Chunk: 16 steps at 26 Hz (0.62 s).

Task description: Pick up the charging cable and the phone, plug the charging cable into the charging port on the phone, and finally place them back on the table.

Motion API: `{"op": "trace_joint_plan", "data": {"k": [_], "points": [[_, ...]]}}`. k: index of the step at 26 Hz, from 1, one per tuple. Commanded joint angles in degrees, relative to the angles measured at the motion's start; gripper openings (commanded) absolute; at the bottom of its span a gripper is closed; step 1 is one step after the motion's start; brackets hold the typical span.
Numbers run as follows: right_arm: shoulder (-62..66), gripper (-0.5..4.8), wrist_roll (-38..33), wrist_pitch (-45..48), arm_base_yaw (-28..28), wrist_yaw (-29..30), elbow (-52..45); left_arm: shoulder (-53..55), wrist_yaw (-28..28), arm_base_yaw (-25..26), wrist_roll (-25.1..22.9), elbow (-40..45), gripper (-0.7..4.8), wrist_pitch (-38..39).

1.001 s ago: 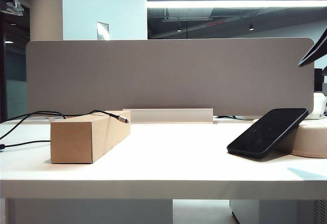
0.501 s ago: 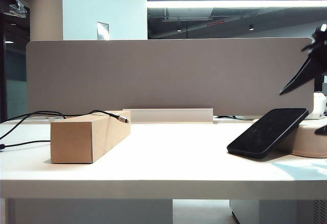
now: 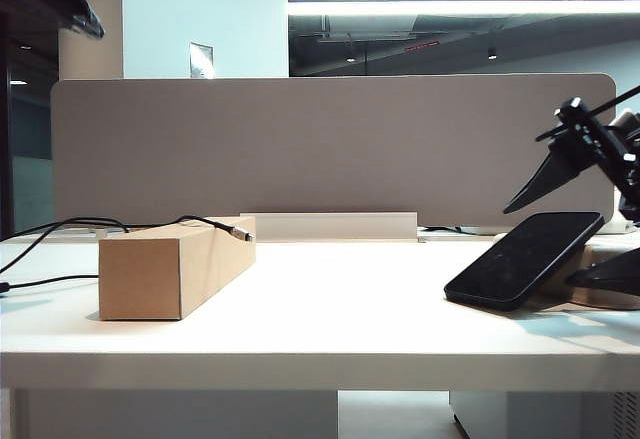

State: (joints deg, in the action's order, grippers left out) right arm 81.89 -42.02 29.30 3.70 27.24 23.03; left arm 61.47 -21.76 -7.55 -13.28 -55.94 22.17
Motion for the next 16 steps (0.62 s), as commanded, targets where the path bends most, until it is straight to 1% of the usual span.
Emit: {"op": "trace_joint_plan", "data": {"k": [1,4,8,11,14,16], "points": [[1.9,4.59,0.07,0.98,-0.11,-0.35,1.57,1.25,0.07,-0.33,-0.44,-1.49,-0.05,1.6],[4.17,4.59,0.26,1.25,-0.11,-1.27,2.51,1.84,0.02,-0.33,-0.83,-1.9,-0.05,1.31],[7.8,4.59,0.24,1.4,-0.09,-1.55,4.04,1.9,0.66,-1.44,-5.46,-1.9,-0.05,1.42],[9.97,4.59,0.22,1.44,-0.04,-1.4,5.46,2.03,3.15,-2.1,-6.6,-1.9,-0.06,1.4],[10.95,4.59,0.22,1.51,0.46,-1.46,6.56,3.15,2.69,-2.54,-6.69,-1.92,-0.06,0.9],[11.15,4.59,0.22,2.71,0.92,-1.62,6.6,5.49,2.67,-3.8,-6.73,-1.92,-0.06,0.87]]}}
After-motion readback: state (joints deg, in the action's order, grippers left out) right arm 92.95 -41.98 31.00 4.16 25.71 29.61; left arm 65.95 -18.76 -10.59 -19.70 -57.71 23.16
